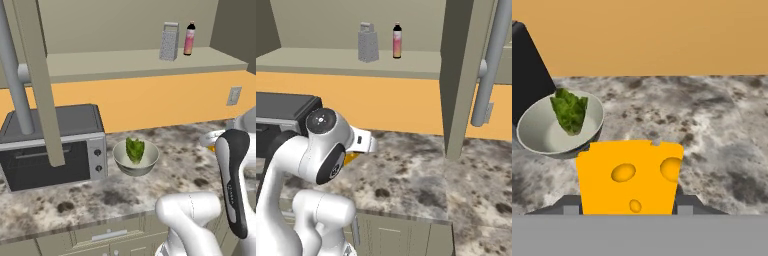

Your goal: Pick the cheese from the fridge and the cheese grater from the cabinet and place them next to the salad bowl.

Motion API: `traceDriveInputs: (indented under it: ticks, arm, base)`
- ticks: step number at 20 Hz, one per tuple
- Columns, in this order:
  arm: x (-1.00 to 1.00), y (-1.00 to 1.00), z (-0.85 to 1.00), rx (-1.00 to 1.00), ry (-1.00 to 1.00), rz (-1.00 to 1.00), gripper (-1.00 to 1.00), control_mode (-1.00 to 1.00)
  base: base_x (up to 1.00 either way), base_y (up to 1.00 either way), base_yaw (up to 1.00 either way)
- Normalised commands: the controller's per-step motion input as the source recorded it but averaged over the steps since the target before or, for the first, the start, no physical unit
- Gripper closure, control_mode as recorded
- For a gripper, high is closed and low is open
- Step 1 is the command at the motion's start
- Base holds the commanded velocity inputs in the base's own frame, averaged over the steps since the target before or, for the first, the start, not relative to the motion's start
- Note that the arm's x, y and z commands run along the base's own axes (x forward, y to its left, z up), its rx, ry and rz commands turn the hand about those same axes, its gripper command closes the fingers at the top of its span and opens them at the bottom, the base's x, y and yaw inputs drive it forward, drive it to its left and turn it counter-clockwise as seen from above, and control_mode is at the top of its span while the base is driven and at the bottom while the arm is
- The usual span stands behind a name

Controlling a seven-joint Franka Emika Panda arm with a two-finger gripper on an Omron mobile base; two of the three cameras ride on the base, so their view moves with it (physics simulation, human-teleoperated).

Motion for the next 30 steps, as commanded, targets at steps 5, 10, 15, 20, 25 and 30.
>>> traceDriveInputs:
  ticks: [5, 10, 15, 20, 25, 30]
  arm:
    - [0.35, -0.13, -0.43, 0.0, 0.0, 0.0, 1.0, -1.0]
    - [0.38, -0.17, -0.33, 0.0, 0.02, 0.0, 1.0, -1.0]
    - [0.38, -0.24, -0.24, 0.0, 0.1, 0.0, 1.0, -1.0]
    - [0.36, -0.15, -0.37, 0.0, 0.11, 0.0, 1.0, -1.0]
    - [0.38, 0.0, -0.44, 0.0, 0.05, 0.0, 1.0, -1.0]
    - [0.41, -0.01, -0.41, 0.0, 0.0, 0.0, 1.0, -1.0]
  base:
    - [0.0, 0.0, 0.0]
    - [0.0, 0.0, 0.0]
    - [0.0, 0.0, 0.0]
    - [0.0, 0.0, 0.0]
    - [0.0, 0.0, 0.0]
    - [0.0, 0.0, 0.0]
